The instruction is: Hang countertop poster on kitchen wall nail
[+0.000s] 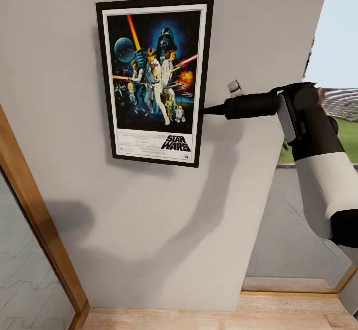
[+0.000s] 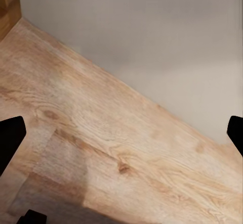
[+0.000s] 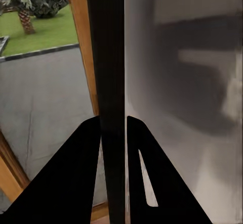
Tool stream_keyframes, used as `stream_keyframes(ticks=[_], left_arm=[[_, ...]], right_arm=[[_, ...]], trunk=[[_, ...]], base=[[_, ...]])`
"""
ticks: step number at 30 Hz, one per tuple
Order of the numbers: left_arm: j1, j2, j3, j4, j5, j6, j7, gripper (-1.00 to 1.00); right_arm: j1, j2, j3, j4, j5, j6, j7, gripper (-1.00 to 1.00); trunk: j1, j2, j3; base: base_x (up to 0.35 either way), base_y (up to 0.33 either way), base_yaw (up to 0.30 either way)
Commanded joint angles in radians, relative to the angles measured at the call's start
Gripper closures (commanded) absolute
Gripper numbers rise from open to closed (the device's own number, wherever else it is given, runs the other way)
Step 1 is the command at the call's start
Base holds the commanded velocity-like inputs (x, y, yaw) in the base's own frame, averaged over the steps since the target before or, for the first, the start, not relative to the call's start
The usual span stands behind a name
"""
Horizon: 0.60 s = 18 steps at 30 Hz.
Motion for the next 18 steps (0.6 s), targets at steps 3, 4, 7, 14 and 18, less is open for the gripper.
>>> stream_keyframes(ticks=[3,4,7,14,18], left_arm=[[0.000,0.000,-0.005,0.002,0.010,-0.002,-0.005,-1.00],[0.000,0.000,-0.005,0.002,0.010,-0.002,-0.005,-1.00],[0.000,0.000,-0.005,0.002,0.010,-0.002,-0.005,-1.00],[0.000,0.000,-0.005,0.002,0.010,-0.002,-0.005,-1.00],[0.000,0.001,-0.005,0.002,0.010,-0.002,-0.005,-1.00]], right_arm=[[-0.001,-0.001,0.002,0.000,-0.009,0.010,-0.001,1.00],[0.000,-0.001,0.002,0.000,-0.009,0.010,-0.001,1.00],[0.000,-0.001,0.002,0.000,-0.009,0.010,-0.001,1.00],[0.000,-0.001,0.002,0.000,-0.009,0.010,-0.001,1.00],[-0.001,-0.001,0.002,-0.001,-0.009,0.010,-0.001,1.00]], trunk=[[0.001,-0.001,-0.001],[0.001,-0.001,-0.001],[0.001,-0.001,-0.001],[0.001,-0.001,-0.001],[0.001,-0.001,-0.001]], base=[[0.239,0.000,0.000],[0.132,0.000,0.000],[0.076,0.000,0.000],[0.019,0.000,0.000],[0.002,0.000,0.000]])
